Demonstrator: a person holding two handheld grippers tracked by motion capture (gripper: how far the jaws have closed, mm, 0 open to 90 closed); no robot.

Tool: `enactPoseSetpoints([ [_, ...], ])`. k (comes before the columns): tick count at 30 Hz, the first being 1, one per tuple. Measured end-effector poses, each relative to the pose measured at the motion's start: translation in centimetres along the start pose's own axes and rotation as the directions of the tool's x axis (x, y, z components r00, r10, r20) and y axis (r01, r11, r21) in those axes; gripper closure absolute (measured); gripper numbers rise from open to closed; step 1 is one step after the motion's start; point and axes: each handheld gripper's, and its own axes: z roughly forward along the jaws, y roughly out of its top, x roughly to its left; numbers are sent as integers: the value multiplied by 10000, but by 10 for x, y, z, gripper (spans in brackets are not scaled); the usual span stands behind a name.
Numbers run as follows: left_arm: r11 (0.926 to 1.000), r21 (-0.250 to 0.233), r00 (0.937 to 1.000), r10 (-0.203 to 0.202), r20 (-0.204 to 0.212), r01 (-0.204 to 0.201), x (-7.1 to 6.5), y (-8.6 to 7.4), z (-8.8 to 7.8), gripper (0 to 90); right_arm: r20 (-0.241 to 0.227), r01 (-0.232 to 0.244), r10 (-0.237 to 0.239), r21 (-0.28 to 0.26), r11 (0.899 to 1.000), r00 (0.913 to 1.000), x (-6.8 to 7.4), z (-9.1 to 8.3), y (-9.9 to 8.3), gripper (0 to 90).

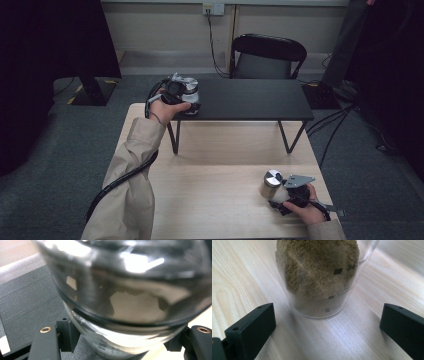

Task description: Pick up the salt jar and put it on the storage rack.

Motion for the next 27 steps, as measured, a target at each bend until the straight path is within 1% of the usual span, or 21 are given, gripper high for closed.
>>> enactPoseSetpoints([
  [5, 10000, -12, 10000, -22, -32, 22, -1, -1, 5, 300, -1, -4, 4, 2, 10000, 10000, 0, 0, 0, 0],
  [6, 9999, -48, 10000, -94, -21, 94, 0, -1, 5, 301, 0, 0, 0, 1, 10000, 10000, 0, 0, 0, 0],
  [10, 10000, -28, 10000, -42, -18, 42, 0, 0, 6, 300, -1, -1, 1, 1, 10000, 10000, 0, 0, 0, 0],
  [13, 9998, -98, 9999, -162, -14, 162, 0, -2, 6, 300, 0, -1, 1, 1, 10000, 10000, 0, 0, 0, 0],
  [24, 9996, -217, 9999, -168, -27, 167, 0, -5, 6, 298, 2, -4, 4, 2, 10000, 10000, 0, 0, 0, 0],
  [27, 9993, -260, 9997, -254, -22, 253, 0, -7, 6, 297, -1, -2, 2, 0, 10000, 10000, 0, 0, 0, 0],
])
